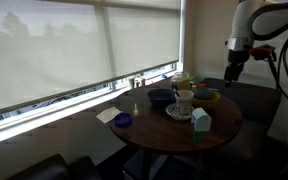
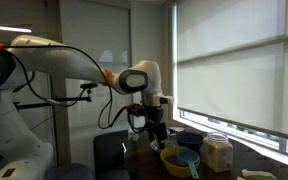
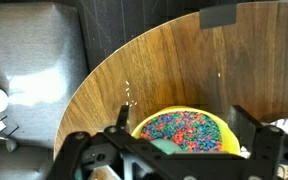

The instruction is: Scoop up the serial in the bowl with the blue spoon

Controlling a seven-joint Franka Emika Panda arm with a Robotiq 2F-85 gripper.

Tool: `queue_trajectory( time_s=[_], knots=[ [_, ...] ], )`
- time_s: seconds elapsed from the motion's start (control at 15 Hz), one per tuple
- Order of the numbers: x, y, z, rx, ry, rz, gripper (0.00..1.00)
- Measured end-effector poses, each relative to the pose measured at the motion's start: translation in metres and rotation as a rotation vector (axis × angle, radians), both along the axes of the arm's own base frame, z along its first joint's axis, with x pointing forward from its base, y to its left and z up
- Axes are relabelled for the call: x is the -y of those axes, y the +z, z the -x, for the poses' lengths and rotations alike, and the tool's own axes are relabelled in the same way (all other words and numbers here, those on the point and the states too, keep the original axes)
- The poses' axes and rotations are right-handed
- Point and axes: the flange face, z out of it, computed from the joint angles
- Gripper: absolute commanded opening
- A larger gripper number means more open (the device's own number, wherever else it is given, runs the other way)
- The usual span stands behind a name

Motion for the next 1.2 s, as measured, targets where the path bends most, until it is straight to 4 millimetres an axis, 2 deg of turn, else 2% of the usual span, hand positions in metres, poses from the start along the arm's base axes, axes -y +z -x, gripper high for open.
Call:
queue_trajectory(
  time_s=[0.53,0.67,0.8,1.0,1.2],
  knots=[
    [0.001,0.0,0.0,0.001,-0.001,-0.004,1.0],
    [0.015,0.003,0.003,0.014,-0.005,-0.065,1.0],
    [0.051,0.007,0.011,0.043,-0.004,-0.153,1.0],
    [0.128,0.01,0.035,0.125,-0.011,-0.3,1.0],
    [0.19,-0.004,0.055,0.18,-0.101,-0.451,1.0]
  ],
)
